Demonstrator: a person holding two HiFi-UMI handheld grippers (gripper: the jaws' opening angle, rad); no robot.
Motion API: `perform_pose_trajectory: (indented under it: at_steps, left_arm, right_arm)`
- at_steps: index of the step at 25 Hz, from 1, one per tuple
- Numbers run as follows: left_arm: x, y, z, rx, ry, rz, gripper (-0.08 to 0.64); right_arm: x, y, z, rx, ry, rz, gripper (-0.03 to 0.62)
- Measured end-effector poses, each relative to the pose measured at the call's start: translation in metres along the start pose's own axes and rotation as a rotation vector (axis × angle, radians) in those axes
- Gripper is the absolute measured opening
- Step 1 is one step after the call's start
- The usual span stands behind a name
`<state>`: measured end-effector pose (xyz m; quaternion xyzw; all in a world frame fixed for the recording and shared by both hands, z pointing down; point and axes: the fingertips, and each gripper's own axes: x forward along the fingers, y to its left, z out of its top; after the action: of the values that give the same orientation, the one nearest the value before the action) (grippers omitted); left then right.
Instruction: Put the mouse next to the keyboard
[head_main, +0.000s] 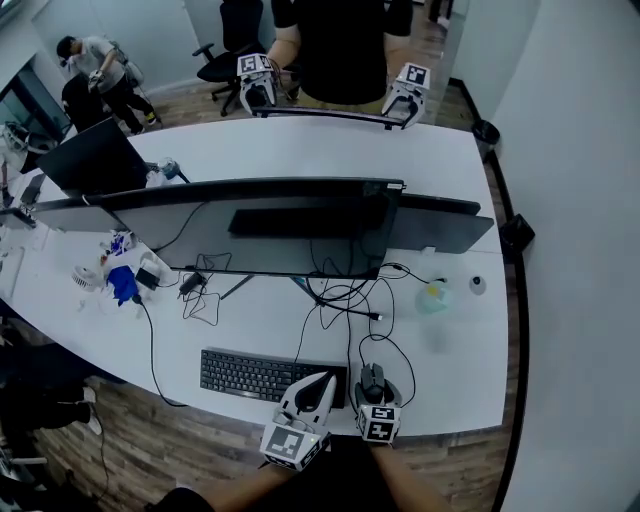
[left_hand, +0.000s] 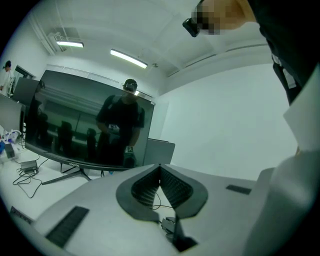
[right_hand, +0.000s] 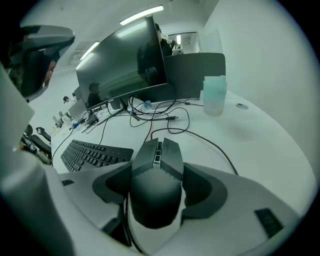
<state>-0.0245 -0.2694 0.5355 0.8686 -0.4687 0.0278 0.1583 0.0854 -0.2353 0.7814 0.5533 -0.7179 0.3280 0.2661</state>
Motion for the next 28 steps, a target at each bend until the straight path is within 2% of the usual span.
perform_pose_trajectory:
  at_steps: [4,9,17,23,28]
  left_arm:
    - [0.005,-0.001,-0.006,0.000,0.026,-0.006,0.011]
    - [0.007,-0.006,-0.004,0.022,0.026,-0.016,0.011]
    - [-0.006,-0.006,-0.014,0.036,0.041,-0.005,0.011]
    - [-0.029,-0.009,-0.007,0.040,0.001,-0.003,0.011]
    - [-0.059,-0.011,0.003,0.023,-0.050,-0.006,0.011]
  right_arm:
    - [0.014,-0.007,-0.010,0.011,0.040,-0.013,0.308]
    - [0.023,-0.009,-0.017,-0.037,0.092,-0.015,0.310]
    - [0.021,-0.005,-0.019,-0.009,0.088,0.004,0.310]
    - [-0.003,-0.004,-0.013,-0.026,0.040,-0.022,0.310]
    - [-0.052,0.023,0.007,-0.041,-0.046,-0.002,0.308]
